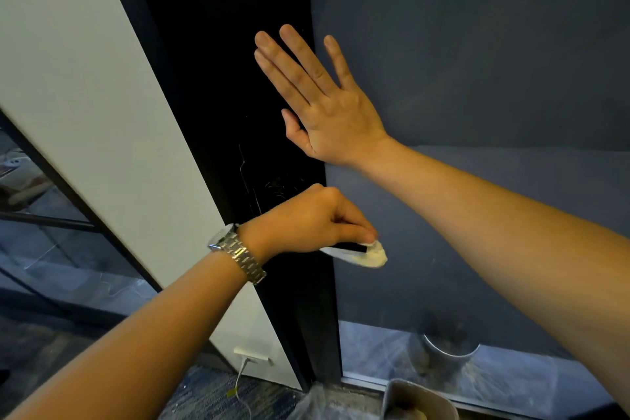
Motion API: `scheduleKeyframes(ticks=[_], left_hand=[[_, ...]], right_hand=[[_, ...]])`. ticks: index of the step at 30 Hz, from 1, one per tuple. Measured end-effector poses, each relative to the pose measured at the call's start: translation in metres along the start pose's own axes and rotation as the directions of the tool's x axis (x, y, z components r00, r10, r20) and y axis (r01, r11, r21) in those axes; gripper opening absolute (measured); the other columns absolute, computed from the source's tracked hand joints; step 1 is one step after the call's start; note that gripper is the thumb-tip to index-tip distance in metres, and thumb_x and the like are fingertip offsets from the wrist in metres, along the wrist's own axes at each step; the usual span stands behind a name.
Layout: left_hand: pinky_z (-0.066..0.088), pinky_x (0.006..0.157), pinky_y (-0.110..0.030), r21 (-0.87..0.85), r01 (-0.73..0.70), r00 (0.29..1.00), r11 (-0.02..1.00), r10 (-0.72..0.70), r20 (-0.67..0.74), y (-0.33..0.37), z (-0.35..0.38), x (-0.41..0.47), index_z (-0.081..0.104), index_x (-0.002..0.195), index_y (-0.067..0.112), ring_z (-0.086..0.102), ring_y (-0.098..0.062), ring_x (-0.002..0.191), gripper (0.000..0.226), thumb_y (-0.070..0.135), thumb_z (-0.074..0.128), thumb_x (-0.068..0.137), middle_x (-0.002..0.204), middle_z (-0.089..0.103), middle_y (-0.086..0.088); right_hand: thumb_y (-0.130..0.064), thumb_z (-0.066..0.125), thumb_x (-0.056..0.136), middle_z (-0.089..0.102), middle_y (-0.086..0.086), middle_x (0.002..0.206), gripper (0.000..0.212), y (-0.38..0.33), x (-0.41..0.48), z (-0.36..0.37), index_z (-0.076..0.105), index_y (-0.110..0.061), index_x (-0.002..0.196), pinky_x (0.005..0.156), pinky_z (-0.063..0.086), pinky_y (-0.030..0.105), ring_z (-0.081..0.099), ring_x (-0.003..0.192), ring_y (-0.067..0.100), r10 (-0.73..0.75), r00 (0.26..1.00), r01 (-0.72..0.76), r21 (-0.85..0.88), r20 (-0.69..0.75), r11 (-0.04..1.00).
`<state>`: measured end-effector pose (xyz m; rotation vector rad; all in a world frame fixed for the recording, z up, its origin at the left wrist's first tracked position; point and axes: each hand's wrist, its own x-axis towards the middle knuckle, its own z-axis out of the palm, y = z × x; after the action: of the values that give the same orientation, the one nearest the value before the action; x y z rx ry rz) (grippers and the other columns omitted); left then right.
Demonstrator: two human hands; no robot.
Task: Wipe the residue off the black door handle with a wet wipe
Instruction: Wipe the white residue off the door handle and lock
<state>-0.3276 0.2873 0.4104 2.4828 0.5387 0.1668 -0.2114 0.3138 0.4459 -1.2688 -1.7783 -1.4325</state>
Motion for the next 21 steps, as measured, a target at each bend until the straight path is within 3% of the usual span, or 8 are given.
scheduleKeyframes(ticks=[6,11,15,17,19,21], left_hand=[[0.055,0.082,-0.023,-0.058,0.147,0.989,0.987,-0.146,0.021,-0.016,-0.031,-0.019,0.074,0.092,0.020,0.065,-0.006,0.084,0.020,0.022,0.072,0.073,0.090,0.072,0.010],[0.045,0.073,-0.007,-0.039,0.087,0.996,0.995,-0.085,0.032,-0.004,-0.008,0.000,0.072,0.098,0.025,0.058,0.006,0.074,0.031,0.022,0.079,0.067,0.079,0.062,0.019],[0.048,0.081,-0.021,0.095,0.055,0.989,0.994,-0.068,0.132,-0.006,-0.002,-0.002,0.069,0.103,0.028,0.059,-0.006,0.085,0.027,0.040,0.064,0.079,0.088,0.062,0.014],[0.050,0.078,-0.030,0.158,0.119,0.979,0.980,-0.142,0.145,-0.020,-0.015,-0.009,0.072,0.092,0.019,0.062,-0.013,0.075,0.039,0.051,0.053,0.082,0.077,0.066,0.003],[0.047,0.069,-0.038,0.204,0.189,0.967,0.960,-0.219,0.131,-0.028,-0.024,-0.013,0.067,0.081,0.003,0.054,-0.029,0.066,0.056,0.055,0.046,0.084,0.074,0.060,-0.020],[0.040,0.066,-0.036,0.225,0.206,0.965,0.953,-0.236,0.117,-0.018,-0.015,-0.009,0.058,0.073,-0.002,0.046,-0.027,0.062,0.056,0.049,0.043,0.090,0.069,0.052,-0.020]], right_hand=[[-0.025,0.040,0.090,0.044,0.007,0.147,0.053,0.000,0.000,0.001,0.042,-0.010,0.142,0.113,0.022,0.049,0.039,0.137,0.027,-0.001,1.000,0.001,0.001,0.011,1.000],[-0.024,0.040,0.091,0.044,0.007,0.147,0.053,-0.001,0.000,-0.001,0.042,-0.009,0.142,0.113,0.023,0.049,0.039,0.137,0.027,0.003,1.000,-0.003,-0.004,0.005,1.000],[-0.025,0.040,0.092,0.043,0.007,0.147,0.053,0.000,0.000,-0.001,0.041,-0.010,0.142,0.113,0.022,0.049,0.039,0.137,0.028,0.004,1.000,-0.004,-0.003,0.020,1.000],[-0.026,0.041,0.091,0.042,0.007,0.148,0.053,0.000,-0.001,-0.001,0.041,-0.010,0.142,0.113,0.022,0.049,0.038,0.138,0.027,0.001,1.000,0.000,-0.005,0.028,1.000],[-0.027,0.041,0.091,0.042,0.007,0.148,0.054,-0.001,0.000,-0.001,0.041,-0.010,0.142,0.113,0.022,0.049,0.038,0.138,0.027,0.001,0.999,-0.001,-0.013,0.033,1.000],[-0.026,0.041,0.091,0.043,0.007,0.147,0.054,-0.001,0.000,-0.002,0.041,-0.010,0.142,0.113,0.023,0.049,0.039,0.137,0.027,0.004,1.000,-0.004,-0.021,0.031,1.000]])
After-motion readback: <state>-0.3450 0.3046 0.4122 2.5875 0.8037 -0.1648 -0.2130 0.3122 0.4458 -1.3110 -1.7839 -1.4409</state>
